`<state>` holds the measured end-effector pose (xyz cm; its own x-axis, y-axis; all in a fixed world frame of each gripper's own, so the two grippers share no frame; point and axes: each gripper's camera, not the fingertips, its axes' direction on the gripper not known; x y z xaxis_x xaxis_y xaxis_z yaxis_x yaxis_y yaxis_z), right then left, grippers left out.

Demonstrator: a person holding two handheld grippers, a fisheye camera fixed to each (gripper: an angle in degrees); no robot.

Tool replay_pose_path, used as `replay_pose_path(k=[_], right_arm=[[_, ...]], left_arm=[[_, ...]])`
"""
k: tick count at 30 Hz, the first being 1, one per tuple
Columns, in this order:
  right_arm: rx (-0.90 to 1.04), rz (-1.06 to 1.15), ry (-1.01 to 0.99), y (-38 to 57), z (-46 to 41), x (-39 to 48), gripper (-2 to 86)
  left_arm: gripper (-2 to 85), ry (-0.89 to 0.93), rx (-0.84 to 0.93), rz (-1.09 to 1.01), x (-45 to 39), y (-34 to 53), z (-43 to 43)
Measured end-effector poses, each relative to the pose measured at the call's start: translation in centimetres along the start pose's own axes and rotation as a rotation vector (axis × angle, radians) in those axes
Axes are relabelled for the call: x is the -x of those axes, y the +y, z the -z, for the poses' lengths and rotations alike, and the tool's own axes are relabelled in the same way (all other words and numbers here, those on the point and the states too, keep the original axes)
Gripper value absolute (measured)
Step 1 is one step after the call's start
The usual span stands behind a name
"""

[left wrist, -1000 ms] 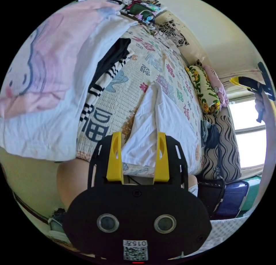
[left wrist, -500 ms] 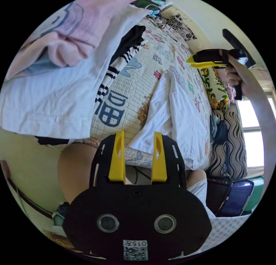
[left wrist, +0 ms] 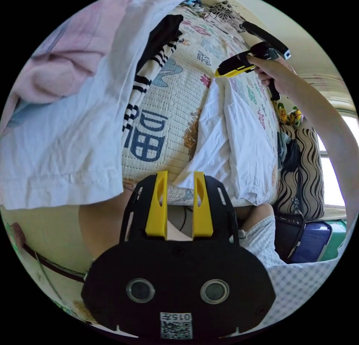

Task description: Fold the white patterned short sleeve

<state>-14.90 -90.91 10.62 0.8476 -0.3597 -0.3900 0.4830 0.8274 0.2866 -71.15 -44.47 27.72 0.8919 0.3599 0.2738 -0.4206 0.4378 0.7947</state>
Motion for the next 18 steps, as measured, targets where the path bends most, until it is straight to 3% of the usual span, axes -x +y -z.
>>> replay_pose_path(k=[5, 9, 13, 18], right_arm=[[-0.008, 0.039, -0.011, 2.3, -0.2, -2.2, 3.6], [-0.073, 0.045, -0.056, 5.7, 1.4, -5.1, 2.7], [-0.171, 0.012, -0.213, 11.4, 4.0, -10.5, 2.4], [-0.332, 0.024, -0.368, 21.9, 7.7, -18.0, 1.9]], left_arm=[[0.6, 0.154, -0.029, 0.054, 1.7, 1.4, -1.7], [-0.6, 0.144, -0.122, 0.034, 0.8, 3.3, -1.6], [-0.8, 0.114, -0.212, -0.081, -2.0, 6.4, -1.0], [-0.8, 0.212, -0.292, -0.320, -8.8, 11.5, -0.4]])
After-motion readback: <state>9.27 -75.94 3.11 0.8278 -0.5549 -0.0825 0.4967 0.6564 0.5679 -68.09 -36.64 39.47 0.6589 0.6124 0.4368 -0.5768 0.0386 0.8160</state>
